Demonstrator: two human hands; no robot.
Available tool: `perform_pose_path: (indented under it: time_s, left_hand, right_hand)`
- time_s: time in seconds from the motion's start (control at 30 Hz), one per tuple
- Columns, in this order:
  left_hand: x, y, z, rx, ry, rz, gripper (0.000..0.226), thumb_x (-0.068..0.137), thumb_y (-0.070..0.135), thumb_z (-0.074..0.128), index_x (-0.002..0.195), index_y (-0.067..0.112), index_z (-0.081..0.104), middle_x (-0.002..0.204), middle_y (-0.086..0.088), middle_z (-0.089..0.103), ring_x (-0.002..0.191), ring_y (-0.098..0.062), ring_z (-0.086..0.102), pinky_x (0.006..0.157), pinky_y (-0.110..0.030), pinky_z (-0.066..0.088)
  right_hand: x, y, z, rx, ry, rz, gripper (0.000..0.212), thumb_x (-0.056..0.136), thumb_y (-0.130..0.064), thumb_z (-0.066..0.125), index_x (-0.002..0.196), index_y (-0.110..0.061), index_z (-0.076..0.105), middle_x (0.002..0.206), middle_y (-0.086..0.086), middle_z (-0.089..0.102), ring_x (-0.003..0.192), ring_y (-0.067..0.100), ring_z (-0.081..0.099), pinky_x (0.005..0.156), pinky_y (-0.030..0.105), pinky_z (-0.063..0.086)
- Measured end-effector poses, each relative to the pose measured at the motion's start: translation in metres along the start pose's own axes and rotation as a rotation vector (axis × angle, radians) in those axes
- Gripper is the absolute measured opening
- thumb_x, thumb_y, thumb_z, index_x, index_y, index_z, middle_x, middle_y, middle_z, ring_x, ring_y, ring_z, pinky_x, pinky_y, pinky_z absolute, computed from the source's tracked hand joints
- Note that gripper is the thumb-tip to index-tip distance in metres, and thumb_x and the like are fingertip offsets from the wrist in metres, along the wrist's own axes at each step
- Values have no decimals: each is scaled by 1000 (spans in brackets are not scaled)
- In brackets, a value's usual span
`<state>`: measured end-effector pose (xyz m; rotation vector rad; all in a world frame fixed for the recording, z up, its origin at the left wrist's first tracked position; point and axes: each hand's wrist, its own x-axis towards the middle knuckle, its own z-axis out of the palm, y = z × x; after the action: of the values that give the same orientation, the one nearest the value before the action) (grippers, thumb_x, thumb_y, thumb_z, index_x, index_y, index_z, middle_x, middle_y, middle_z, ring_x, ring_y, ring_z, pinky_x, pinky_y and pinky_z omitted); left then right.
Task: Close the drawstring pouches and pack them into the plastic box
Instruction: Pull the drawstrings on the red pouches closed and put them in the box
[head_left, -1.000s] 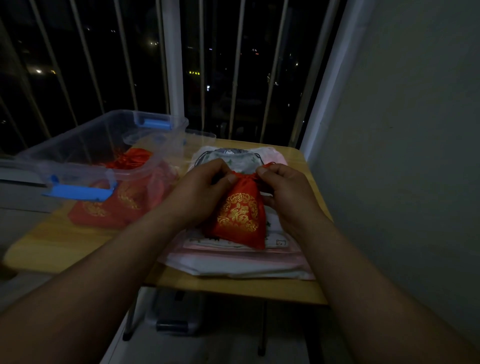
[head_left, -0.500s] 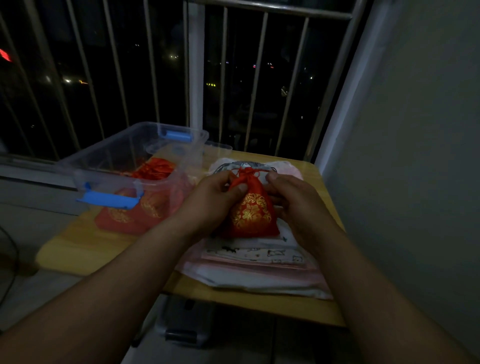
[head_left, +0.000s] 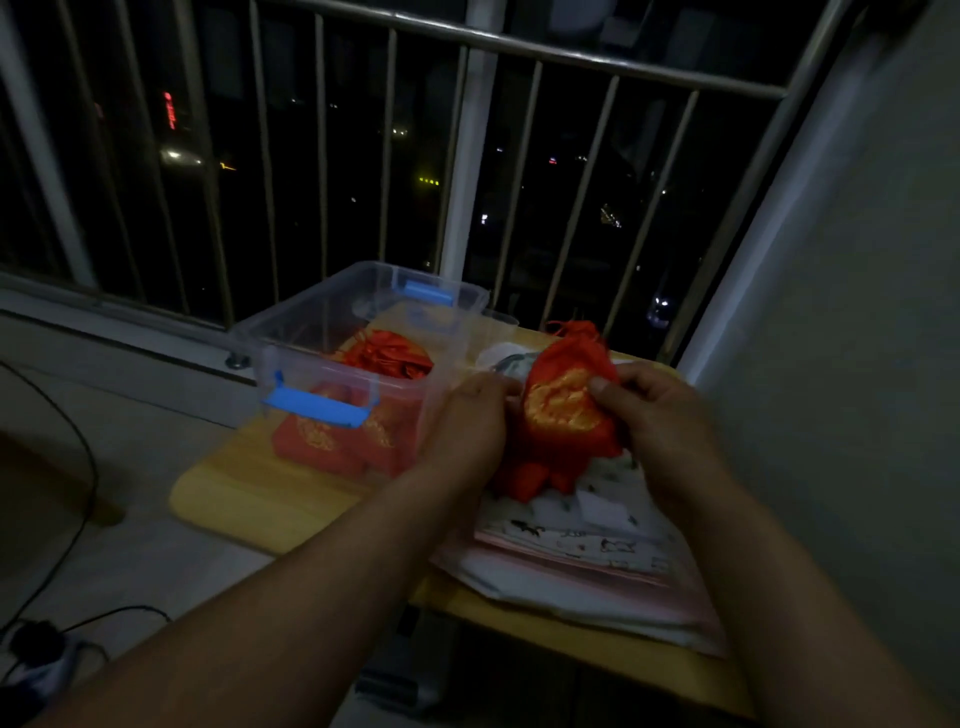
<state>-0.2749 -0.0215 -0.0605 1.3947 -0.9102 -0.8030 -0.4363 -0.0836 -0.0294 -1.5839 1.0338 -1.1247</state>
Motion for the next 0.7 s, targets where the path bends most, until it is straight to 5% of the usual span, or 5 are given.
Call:
perform_pose_path:
  time_s: [0.13, 0.33, 0.43, 0.57, 0.7]
  left_hand:
    - [6, 2, 1, -261, -22, -153, 34, 106, 30, 39, 114, 13, 68, 105, -15, 76, 93, -30, 74, 85, -46, 62]
    - [19, 5, 8, -452, -23, -310, 23, 108, 19, 37, 115, 7, 56, 100, -19, 72, 80, -30, 70, 74, -37, 58]
    - [18, 4, 11, -426, -48, -284, 35, 108, 21, 36, 125, 2, 59, 110, -24, 73, 82, -30, 70, 68, -35, 59]
    - [16, 2, 9, -337, -53, -214, 37, 108, 24, 38, 115, 2, 67, 99, -20, 76, 78, -27, 70, 58, -26, 57]
    - [15, 1, 7, -233, -42, -162, 22, 108, 14, 40, 116, 11, 61, 98, -19, 71, 80, -30, 65, 68, -37, 52]
  right_hand:
    - [18, -31, 21, 131, 23, 40, 8, 95, -20, 70, 90, -21, 76, 96, 10, 79, 94, 31, 75, 85, 49, 62]
    - [49, -76, 88, 287, -55, 91, 7, 97, -8, 66, 92, -12, 68, 85, 10, 71, 73, 20, 68, 62, 32, 58]
    - [58, -92, 121, 337, -99, 150, 7, 98, -7, 66, 104, -8, 67, 100, 16, 72, 83, 24, 69, 69, 37, 61]
    - [68, -93, 140, 348, -179, 176, 38, 101, -19, 66, 130, 5, 59, 124, 22, 68, 99, 29, 73, 83, 42, 64]
    - [72, -70, 109, 147, -38, 119, 24, 104, -18, 61, 109, 5, 63, 84, 13, 62, 79, 20, 66, 76, 31, 58]
